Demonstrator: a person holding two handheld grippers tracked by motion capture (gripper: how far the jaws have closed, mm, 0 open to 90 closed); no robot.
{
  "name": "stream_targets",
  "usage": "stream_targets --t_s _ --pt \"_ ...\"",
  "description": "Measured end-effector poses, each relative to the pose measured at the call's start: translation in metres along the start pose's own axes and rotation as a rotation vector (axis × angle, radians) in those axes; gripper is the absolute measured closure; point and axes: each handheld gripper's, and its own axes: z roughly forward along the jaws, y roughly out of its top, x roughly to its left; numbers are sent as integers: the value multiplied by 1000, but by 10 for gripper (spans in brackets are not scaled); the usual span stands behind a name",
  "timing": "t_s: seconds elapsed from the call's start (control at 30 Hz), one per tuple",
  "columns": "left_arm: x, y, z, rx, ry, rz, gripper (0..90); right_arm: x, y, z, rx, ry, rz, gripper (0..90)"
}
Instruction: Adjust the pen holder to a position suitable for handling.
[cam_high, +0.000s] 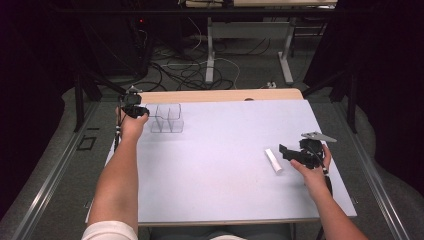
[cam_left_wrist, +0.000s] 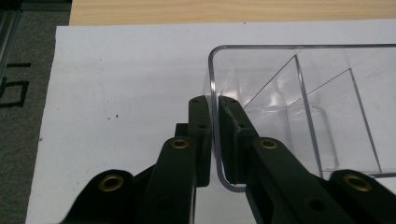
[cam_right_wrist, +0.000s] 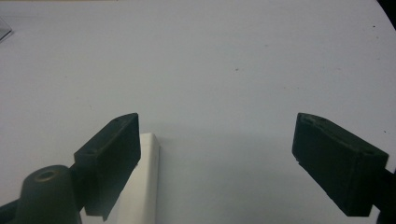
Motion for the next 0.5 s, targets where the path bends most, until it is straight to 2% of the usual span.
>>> stream_targets --t_s 0.13,0.17,0.37,0.5 --pt "-1 -3 -1 -16 2 -12 873 0 0 1 4 1 0 146" --pt "-1 -3 -2 -5 4 11 882 1 0 1 4 5 0 147" --pt "-2 -4 -3 -7 17 -3 884 1 0 1 5 5 2 147" --pt "-2 -6 -6 -2 20 -32 884 0 0 1 5 3 0 147"
